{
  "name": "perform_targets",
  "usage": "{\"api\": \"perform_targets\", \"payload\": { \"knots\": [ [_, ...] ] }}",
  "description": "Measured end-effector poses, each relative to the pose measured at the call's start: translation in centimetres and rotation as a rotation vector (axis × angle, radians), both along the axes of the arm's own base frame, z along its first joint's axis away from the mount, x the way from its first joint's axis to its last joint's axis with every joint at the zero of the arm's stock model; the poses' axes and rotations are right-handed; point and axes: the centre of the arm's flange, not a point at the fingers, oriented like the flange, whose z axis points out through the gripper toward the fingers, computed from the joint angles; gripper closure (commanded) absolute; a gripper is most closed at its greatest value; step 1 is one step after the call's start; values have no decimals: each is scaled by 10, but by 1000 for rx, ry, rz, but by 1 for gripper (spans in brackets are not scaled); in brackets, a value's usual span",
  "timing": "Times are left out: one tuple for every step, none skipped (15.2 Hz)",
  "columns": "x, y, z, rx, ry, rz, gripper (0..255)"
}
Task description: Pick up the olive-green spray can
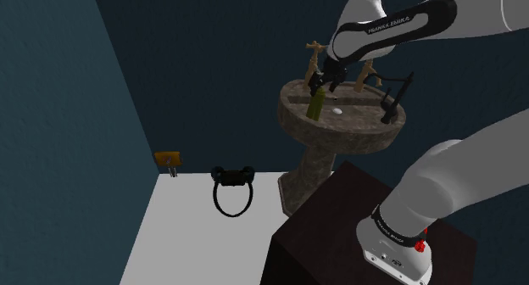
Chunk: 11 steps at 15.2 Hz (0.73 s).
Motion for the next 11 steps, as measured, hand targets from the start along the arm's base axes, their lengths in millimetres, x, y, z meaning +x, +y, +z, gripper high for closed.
{"api": "perform_targets", "payload": {
  "knots": [
    [5,-10,-9,-5,-9,-12,0],
    [8,-20,-16,-11,-20,-24,0],
    [11,-29,-24,-16,-31,-36,0],
    [18,-36,-31,-21,-42,-48,0],
    [22,-45,-38,-27,-52,-60,0],
    [25,-56,-43,-32,-63,-72,0],
    [26,-65,-49,-37,-73,-85,0],
    [33,-70,-54,-42,-85,-97,0],
    [36,-81,-58,-47,-95,-109,0],
    [40,-93,-64,-53,-106,-121,0],
    [44,-103,-70,-58,-117,-133,0]
  ]
}}
